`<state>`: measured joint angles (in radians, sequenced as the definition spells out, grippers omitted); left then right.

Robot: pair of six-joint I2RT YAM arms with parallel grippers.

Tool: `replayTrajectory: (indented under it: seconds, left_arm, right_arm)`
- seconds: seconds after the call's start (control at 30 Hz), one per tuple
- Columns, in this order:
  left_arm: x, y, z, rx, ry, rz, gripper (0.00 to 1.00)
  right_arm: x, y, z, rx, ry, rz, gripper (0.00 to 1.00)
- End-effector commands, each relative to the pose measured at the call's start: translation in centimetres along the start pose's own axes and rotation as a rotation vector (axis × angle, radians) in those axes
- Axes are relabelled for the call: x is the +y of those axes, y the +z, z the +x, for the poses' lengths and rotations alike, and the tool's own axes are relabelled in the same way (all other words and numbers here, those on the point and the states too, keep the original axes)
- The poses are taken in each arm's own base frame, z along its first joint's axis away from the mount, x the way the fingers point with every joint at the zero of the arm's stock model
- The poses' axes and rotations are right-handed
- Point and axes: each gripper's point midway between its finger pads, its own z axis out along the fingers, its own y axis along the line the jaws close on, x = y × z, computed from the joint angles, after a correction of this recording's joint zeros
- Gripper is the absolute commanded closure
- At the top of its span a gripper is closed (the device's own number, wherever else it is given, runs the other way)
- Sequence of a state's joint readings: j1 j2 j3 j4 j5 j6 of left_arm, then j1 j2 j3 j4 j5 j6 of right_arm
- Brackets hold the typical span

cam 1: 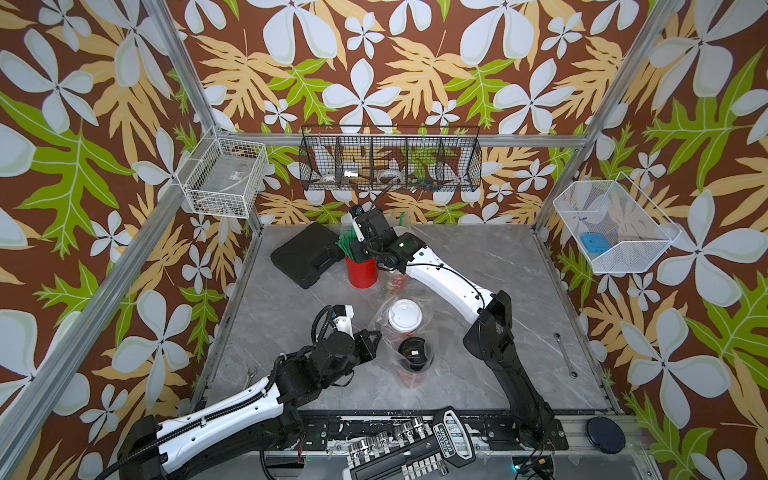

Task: Pack milk tea into plastic carrier bags
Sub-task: Pick up the straw from the container.

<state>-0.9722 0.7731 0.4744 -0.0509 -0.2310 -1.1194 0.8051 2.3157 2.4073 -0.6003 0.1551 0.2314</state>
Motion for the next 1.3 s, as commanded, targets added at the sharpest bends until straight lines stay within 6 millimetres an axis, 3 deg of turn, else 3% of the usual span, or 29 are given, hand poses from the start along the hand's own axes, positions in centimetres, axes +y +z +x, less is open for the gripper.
replayTrajectory:
  seconds: [0.0,0.13,0.33,0.53,0.7,0.9,1.07,1.17,1.27]
  left_arm:
    - [-1.1,-0.1,-0.5,-0.014,0.001,0.034,1.0]
    - [-1.2,-0.2,-0.6,-0.019,0.006,0.038,1.0]
    - [-1.5,-0.4,-0.9,-0.024,0.015,0.043,1.0]
    - [-1.5,-0.5,-1.0,-0.033,0.024,0.04,1.0]
    - [-1.4,-0.8,-1.3,-0.044,0.028,0.037,1.0]
    - [-1.1,-1.2,-1.5,-0.056,0.042,0.03,1.0]
    - [-1.1,-1.2,-1.4,-0.05,0.055,0.026,1.0]
    - [-1.2,-1.0,-1.3,-0.044,0.07,0.024,1.0]
    - [-1.4,-0.8,-1.3,-0.038,0.084,0.021,1.0]
  right_arm:
    - [-0.5,-1.4,-1.3,-0.032,-0.006,0.025,1.0]
    - [-0.8,-3.9,-3.1,-0.074,-0.005,0.024,1.0]
    - [-1.0,-9.5,-6.1,-0.149,0.0,-0.008,1.0]
    - [-1.5,-16.3,-8.4,-0.219,0.0,-0.032,1.0]
    - [-1.8,-22.7,-9.2,-0.287,-0.01,-0.038,1.0]
    - [-1.8,-29.8,-7.9,-0.321,0.007,-0.088,1.0]
    - [-1.6,-34.8,-5.1,-0.321,0.042,-0.153,1.0]
    - [-1.3,-37.0,-3.0,-0.305,0.061,-0.199,1.0]
    - [-0.9,-37.4,-0.5,-0.246,0.091,-0.253,1.0]
